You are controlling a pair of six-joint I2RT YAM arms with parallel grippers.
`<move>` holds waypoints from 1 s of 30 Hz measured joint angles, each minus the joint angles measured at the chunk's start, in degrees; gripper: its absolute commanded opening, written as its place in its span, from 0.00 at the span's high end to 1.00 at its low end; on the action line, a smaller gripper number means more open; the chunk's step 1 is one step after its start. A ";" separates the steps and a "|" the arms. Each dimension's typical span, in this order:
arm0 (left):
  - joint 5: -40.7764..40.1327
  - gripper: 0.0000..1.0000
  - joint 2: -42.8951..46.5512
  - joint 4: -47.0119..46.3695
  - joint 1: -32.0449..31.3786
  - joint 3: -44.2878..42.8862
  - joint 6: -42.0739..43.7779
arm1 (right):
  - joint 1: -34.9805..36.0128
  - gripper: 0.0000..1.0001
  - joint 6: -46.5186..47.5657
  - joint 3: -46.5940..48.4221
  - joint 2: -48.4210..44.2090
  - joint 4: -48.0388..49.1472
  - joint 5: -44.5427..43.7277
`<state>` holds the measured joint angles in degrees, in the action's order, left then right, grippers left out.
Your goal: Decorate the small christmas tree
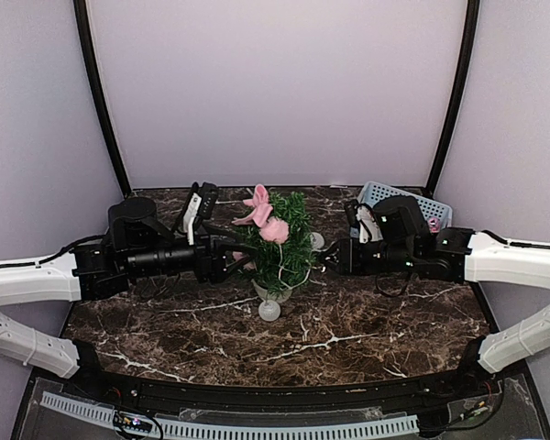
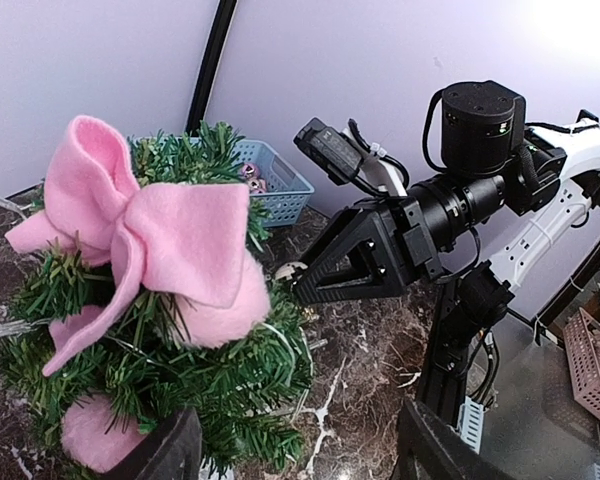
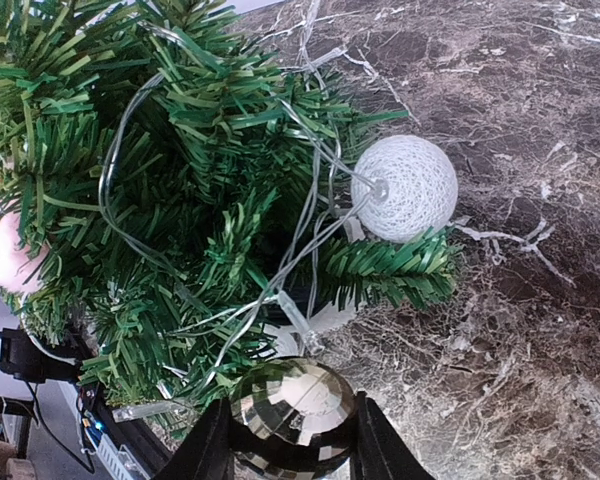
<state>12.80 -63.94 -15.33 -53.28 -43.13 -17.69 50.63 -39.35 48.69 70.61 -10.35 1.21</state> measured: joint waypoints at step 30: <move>-10.03 0.18 7.91 9.53 0.92 -0.39 -0.46 | -1.46 0.16 1.60 1.44 -6.91 -5.70 -12.35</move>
<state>2.76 -56.03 -5.80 -52.36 -43.53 -18.15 49.17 -37.76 50.13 63.70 -16.05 -11.14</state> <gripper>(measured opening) 0.802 0.841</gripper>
